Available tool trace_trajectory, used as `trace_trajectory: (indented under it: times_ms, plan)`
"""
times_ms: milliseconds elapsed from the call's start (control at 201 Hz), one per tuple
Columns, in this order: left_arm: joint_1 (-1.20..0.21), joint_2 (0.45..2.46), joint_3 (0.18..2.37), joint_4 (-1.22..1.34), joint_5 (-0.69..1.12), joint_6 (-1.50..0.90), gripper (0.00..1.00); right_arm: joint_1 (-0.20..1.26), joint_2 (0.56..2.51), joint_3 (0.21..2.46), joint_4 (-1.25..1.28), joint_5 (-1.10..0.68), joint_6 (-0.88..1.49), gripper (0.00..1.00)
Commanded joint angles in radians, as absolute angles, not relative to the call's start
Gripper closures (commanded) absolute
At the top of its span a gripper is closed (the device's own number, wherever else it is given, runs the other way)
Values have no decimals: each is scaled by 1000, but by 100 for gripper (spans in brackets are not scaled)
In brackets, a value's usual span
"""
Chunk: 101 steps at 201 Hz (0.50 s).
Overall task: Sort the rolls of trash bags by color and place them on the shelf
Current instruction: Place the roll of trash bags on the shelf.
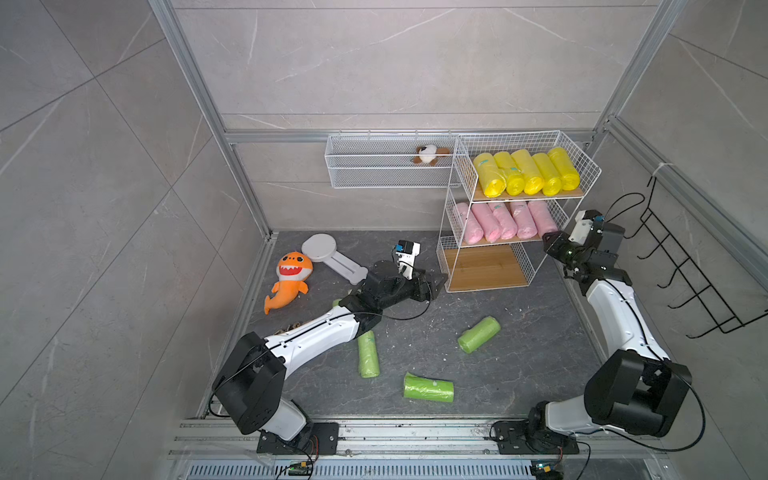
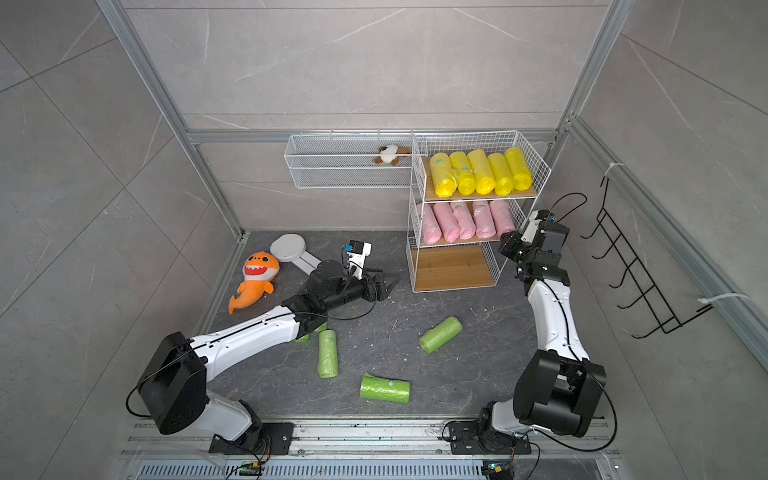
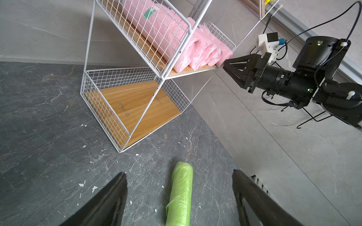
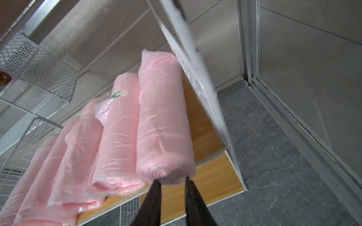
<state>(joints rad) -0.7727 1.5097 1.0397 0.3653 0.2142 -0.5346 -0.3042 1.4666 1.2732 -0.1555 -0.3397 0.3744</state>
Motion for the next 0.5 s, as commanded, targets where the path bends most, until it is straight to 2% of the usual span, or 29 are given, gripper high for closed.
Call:
trace_trajectory:
  times_ms: [0,269,498]
  plan:
    - [-775,1494,1054,371,206,-519,14,-305,1506,1342,-105,-356,396,74]
    - [-775,1480,1029,340,154,-522,14,-305,1560,1377,-100,-382,411,71]
    - [-770,1449,988,249,34,-469,12,-304,1407,1264,-110,-336,391,59]
